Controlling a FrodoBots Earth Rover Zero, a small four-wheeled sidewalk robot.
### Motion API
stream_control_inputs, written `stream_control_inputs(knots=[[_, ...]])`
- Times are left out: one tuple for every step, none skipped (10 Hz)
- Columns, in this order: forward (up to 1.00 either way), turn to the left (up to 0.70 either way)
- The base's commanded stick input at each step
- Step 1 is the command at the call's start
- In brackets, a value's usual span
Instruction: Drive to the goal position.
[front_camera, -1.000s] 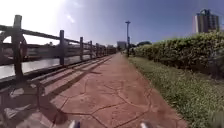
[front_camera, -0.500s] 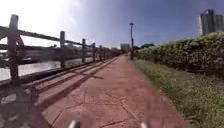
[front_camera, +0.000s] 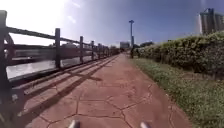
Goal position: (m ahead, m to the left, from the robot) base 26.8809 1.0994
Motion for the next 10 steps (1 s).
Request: stream_control_inputs(knots=[[0.50, 0.00], [0.50, 0.00], [0.50, 0.00], [0.50, 0.00], [0.50, 0.00], [0.50, 0.00], [0.50, 0.00], [0.50, 0.00], [0.50, 0.00], [0.50, 0.00]])
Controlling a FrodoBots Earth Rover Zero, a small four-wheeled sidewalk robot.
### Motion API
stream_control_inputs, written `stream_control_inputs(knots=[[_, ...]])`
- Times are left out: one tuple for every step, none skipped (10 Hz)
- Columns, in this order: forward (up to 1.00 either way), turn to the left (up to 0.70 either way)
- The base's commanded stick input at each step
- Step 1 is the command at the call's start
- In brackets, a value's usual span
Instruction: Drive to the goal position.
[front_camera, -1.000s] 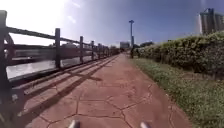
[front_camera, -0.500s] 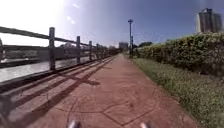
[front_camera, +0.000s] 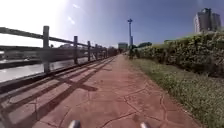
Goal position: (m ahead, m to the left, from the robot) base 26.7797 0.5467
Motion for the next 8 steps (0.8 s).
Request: stream_control_inputs(knots=[[0.50, 0.00], [0.50, 0.00], [0.50, 0.00], [0.50, 0.00], [0.50, 0.00], [0.50, 0.00], [0.50, 0.00], [0.50, 0.00]])
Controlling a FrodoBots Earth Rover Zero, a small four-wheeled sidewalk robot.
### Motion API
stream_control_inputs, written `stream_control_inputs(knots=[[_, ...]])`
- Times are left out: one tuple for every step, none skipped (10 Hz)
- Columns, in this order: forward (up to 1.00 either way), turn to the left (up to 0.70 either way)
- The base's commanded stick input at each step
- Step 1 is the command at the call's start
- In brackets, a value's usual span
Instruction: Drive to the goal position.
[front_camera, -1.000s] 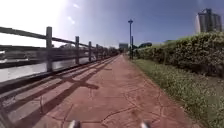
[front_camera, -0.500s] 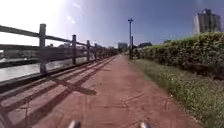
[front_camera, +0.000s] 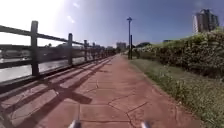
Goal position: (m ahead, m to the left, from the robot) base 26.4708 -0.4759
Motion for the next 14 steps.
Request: stream_control_inputs(knots=[[0.50, 0.00], [0.50, 0.00], [0.50, 0.00], [0.50, 0.00], [0.50, 0.00], [0.50, 0.00], [0.50, 0.28], [0.50, 0.50], [0.50, 0.43], [0.50, 0.09], [0.50, 0.08], [0.50, 0.00], [0.50, 0.00], [0.50, 0.00]])
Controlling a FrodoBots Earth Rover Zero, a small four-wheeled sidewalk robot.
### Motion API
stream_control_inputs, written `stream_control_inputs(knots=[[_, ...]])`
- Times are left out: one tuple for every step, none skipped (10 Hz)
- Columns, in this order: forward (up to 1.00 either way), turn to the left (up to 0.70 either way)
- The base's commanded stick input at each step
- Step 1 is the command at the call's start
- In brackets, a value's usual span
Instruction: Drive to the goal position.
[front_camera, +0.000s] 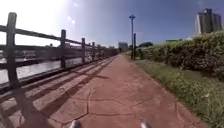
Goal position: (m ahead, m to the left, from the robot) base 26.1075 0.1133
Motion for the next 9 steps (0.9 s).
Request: stream_control_inputs(knots=[[0.50, 0.00], [0.50, 0.00], [0.50, 0.00], [0.50, 0.00], [0.50, 0.00], [0.50, 0.00], [0.50, 0.00], [0.50, 0.00], [0.50, 0.00]])
